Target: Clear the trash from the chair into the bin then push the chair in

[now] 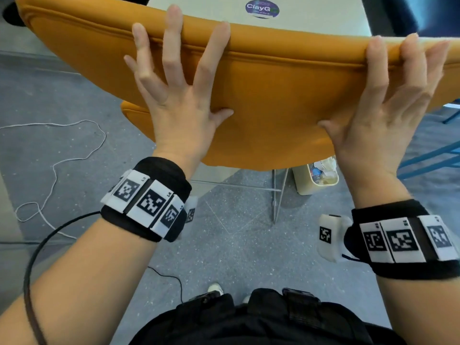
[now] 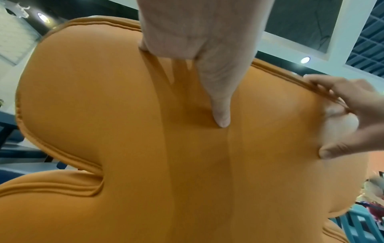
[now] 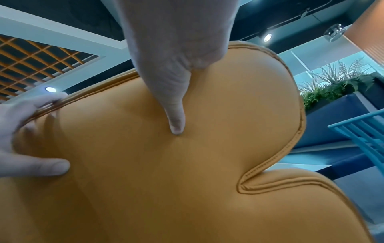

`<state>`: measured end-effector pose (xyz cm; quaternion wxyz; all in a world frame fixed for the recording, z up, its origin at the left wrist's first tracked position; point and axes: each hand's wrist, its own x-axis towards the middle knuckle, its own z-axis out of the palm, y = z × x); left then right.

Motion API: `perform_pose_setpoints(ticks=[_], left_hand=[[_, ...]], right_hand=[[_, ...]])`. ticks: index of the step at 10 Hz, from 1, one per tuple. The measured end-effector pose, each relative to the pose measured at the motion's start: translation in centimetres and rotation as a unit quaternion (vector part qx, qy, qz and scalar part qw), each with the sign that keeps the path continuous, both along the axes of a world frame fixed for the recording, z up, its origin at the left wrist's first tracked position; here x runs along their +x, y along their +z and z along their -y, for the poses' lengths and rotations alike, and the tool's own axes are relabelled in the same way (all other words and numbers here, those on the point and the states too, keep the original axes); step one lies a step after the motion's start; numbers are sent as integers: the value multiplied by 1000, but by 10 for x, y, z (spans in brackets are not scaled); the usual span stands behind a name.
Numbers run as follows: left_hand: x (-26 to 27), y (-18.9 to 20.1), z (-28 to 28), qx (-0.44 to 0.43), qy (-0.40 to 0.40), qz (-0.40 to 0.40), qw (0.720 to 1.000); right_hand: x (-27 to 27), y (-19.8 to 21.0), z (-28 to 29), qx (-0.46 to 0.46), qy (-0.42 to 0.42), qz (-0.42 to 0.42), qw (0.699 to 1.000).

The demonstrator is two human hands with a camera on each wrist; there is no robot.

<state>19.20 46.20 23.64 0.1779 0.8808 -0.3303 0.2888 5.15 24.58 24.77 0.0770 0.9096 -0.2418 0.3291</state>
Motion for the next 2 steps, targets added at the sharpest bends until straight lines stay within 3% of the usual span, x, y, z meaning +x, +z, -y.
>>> perform_pose_setpoints(ticks=[1,2], left_hand=[[-9,-26,-23,2,-69,2,998],[-41,-80,-61,117,-89,-80,986]], right_hand=[[-55,-35,-31,10,12,3,1000],[-118,-80,-36,52,2,-123,991]])
